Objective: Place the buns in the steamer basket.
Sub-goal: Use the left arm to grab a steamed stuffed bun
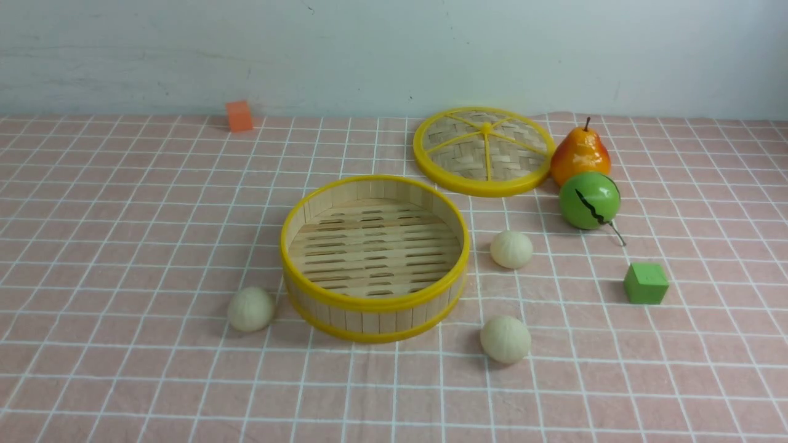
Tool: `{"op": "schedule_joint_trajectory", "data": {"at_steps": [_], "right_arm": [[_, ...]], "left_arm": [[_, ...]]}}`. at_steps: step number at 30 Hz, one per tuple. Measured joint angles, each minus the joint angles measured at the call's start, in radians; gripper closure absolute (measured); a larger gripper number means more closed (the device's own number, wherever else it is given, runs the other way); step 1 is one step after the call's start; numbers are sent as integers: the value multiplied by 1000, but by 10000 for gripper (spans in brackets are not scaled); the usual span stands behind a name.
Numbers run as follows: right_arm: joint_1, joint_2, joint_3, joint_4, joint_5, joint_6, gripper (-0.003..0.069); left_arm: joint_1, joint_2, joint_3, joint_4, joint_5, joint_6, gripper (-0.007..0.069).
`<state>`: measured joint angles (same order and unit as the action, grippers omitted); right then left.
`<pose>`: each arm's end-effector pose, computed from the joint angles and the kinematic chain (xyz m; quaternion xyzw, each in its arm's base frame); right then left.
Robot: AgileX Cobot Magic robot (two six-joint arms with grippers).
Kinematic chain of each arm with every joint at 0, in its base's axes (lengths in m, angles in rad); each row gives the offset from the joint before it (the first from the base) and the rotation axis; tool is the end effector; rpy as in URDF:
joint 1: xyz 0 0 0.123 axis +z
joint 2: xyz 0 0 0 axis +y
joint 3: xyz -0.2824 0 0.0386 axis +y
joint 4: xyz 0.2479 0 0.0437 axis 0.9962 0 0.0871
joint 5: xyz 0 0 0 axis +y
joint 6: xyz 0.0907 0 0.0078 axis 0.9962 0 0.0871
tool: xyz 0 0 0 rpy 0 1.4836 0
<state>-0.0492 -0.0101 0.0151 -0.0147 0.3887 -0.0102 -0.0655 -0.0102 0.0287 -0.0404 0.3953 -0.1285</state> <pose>0.0520 -0.0031 0.1736 0.0119 0.8067 -0.0238 0.5904 0.0519 -0.0048 0.1685 -0.0362 0.8118 -0.0735 0.5782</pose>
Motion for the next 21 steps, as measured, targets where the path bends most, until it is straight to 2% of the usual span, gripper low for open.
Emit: {"op": "schedule_joint_trajectory", "data": {"at_steps": [15,21], "right_arm": [[0,0,0,0,0,0,419],[0,0,5,-2,-43,0,420]], "left_arm": [[0,0,0,3,-25,0,387],[0,0,0,5,-128,0,387]]}}
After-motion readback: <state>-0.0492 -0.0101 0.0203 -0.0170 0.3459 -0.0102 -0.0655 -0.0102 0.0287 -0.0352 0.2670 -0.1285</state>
